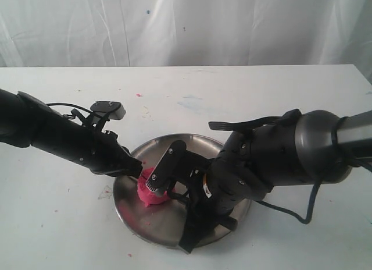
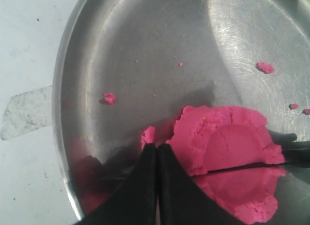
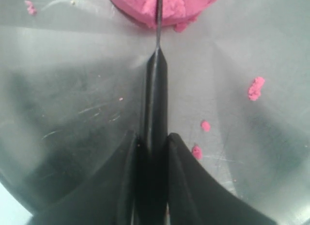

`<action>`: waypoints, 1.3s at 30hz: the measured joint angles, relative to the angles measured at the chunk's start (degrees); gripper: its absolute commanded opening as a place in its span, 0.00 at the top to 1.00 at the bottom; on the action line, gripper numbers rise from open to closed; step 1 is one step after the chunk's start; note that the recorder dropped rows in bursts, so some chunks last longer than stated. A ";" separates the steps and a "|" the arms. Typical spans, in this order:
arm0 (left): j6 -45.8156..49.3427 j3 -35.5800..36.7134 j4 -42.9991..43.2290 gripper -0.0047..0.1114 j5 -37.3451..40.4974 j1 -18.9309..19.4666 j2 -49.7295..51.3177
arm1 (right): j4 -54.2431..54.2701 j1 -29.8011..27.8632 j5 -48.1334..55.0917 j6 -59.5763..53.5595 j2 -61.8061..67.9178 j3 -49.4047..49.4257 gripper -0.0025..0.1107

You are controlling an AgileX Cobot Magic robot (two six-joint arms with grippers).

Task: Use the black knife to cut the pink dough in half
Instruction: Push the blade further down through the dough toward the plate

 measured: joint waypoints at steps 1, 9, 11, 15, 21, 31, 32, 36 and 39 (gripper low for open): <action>0.00 0.00 0.00 0.96 0.00 0.00 0.09 | 0.00 0.00 0.03 0.00 0.00 0.00 0.93; 0.00 0.00 0.12 0.96 0.10 0.00 0.09 | 0.00 0.00 0.13 0.00 0.00 0.00 0.93; 0.00 0.00 0.32 0.96 0.10 0.00 -0.02 | 0.00 0.00 0.13 0.00 0.14 0.00 0.93; 0.00 0.00 0.84 0.96 0.10 0.00 -0.58 | 0.00 0.00 0.13 0.00 0.28 0.00 0.93; 0.00 0.00 1.13 0.96 0.10 0.00 -0.67 | 0.00 0.00 0.13 0.00 0.28 0.00 0.93; 0.00 0.00 1.88 0.96 0.14 0.00 -0.67 | 0.00 0.00 0.13 0.10 0.28 0.00 0.93; 0.00 0.00 1.98 0.96 0.14 0.00 -0.67 | 0.00 0.00 0.13 0.10 0.28 0.00 0.93; 0.00 0.00 2.26 0.96 0.23 0.00 -0.29 | 0.00 0.00 0.13 0.10 0.28 0.00 0.93; 0.00 0.00 2.26 0.96 0.23 0.00 0.11 | 0.00 0.00 0.13 0.10 0.28 0.00 0.93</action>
